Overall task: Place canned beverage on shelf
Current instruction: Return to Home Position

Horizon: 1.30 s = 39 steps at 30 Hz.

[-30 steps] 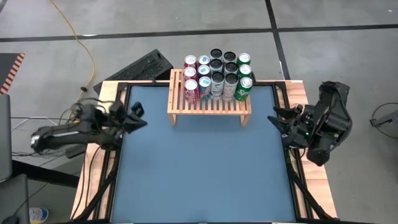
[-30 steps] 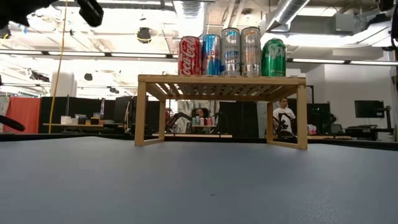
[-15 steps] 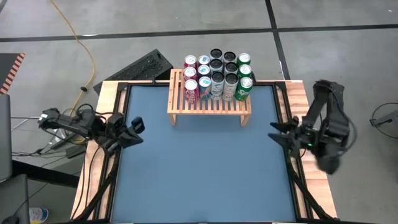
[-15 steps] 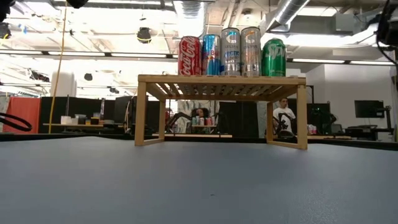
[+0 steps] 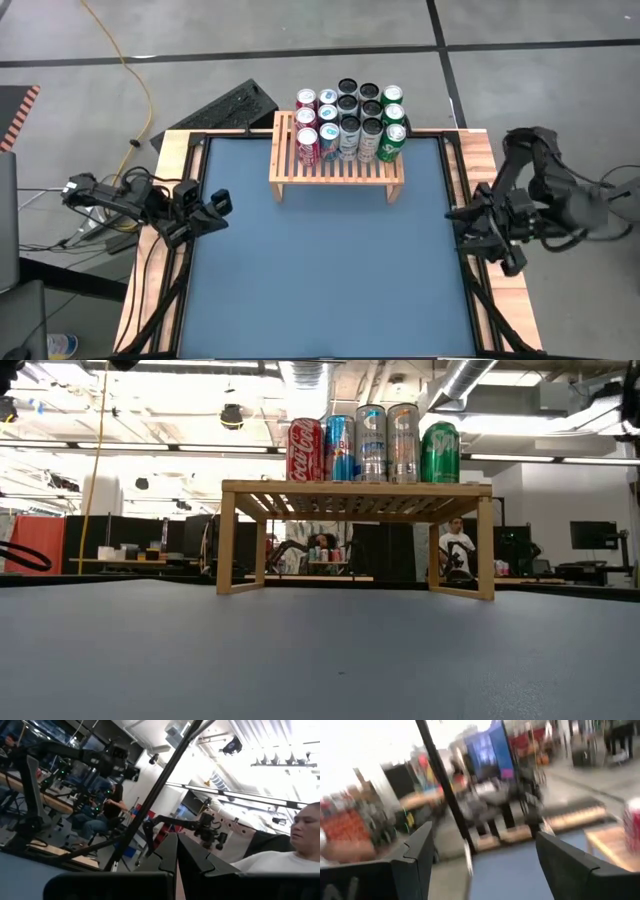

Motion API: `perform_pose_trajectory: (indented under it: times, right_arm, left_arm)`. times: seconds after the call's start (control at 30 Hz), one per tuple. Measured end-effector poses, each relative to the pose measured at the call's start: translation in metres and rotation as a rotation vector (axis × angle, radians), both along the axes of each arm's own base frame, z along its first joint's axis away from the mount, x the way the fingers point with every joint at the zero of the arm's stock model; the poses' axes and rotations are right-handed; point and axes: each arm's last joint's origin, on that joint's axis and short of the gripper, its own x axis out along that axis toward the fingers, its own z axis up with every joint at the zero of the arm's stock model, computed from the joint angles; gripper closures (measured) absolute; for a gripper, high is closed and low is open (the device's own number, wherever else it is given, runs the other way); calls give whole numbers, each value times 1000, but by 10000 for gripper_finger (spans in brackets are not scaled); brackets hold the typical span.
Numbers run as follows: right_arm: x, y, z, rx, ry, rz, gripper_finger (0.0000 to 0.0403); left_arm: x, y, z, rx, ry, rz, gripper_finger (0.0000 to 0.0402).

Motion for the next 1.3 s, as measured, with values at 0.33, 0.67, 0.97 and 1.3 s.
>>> perform_pose_trajectory:
  times: [0.33, 0.67, 0.97, 1.3]
  right_arm:
    - [69, -5, 14, -318, -410, 417, 117]
    - [46, -69, -30, -215, -341, 252, 117]
    - [-11, -90, -104, -167, -560, 162, 117]
    - [-25, -96, -146, -260, -534, 97, 117]
  left_arm:
    - [-2, -4, 6, 123, -126, -57, 401]
    - [-23, -6, 11, 297, -282, -170, 401]
    - [-50, 6, 1, 373, -250, 29, 401]
    - [-53, 7, -14, 361, -136, 7, 401]
